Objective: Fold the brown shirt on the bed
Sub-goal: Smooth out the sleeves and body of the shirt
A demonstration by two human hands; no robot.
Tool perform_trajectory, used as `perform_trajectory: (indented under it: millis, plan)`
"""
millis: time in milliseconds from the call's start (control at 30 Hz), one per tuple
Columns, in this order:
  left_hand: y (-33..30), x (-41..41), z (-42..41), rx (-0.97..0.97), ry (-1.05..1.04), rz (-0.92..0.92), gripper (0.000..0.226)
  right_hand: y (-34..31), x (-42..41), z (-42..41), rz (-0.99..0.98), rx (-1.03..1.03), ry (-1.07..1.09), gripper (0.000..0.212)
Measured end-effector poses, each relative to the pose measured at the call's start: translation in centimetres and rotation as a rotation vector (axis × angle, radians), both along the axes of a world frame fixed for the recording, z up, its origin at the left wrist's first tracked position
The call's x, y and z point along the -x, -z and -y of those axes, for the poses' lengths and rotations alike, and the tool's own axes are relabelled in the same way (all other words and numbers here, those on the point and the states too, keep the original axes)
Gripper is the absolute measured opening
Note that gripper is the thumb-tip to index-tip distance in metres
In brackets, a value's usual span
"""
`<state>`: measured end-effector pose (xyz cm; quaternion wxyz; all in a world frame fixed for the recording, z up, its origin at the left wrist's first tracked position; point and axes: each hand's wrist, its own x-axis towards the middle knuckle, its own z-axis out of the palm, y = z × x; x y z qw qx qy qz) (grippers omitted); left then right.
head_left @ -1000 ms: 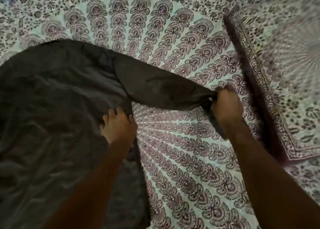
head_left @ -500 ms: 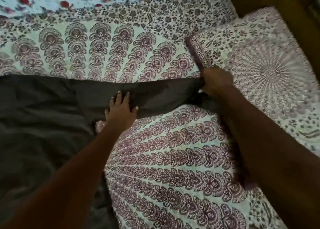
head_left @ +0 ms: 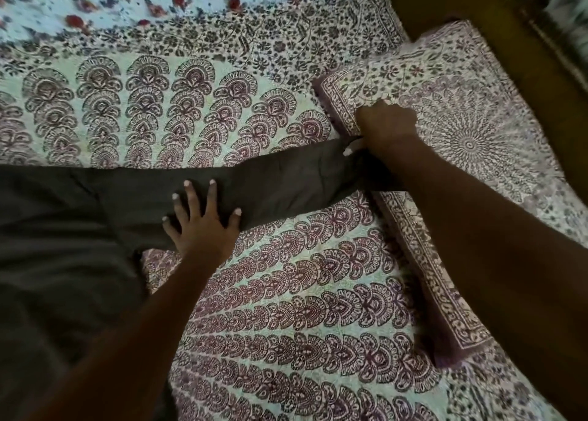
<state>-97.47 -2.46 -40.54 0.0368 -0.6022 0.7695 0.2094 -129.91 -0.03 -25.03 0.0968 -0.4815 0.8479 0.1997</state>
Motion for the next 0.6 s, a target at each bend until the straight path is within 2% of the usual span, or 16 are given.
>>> perform_trajectory:
  millis: [67, 200, 333, 400, 500, 600]
  plan:
    - [0.3, 0.2, -0.2, 0.003, 0.007, 0.023, 0.082, 1.6, 0.0, -0.5, -0.086, 0.008, -0.061, 0.049]
    - [0.8, 0.6, -0.3, -0.008, 0.003, 0.018, 0.09, 4.5, -2.6, -2.1, -0.141, 0.138, -0.257, 0.059]
    - [0.2, 0.6, 0.0, -0.002, -0.037, -0.047, 0.08, 8.2, -8.9, -2.4, 0.203, 0.129, -0.436, 0.058]
    - [-0.1, 0.4, 0.4, 0.0, -0.048, -0.11, 0.07, 10.0, -10.5, -2.4, 0.309, 0.107, -0.388, 0.056]
    - [-0.3, -0.8, 1.5, 0.07, 0.02, -0.139, 0.058, 11.5, -11.3, -1.8, 0.31, 0.152, -0.164, 0.057]
    - [-1.0, -2.1, 3.7, 0.128, 0.004, -0.144, 0.069, 11.8, -11.9, -0.1, 0.283, 0.248, -0.065, 0.058]
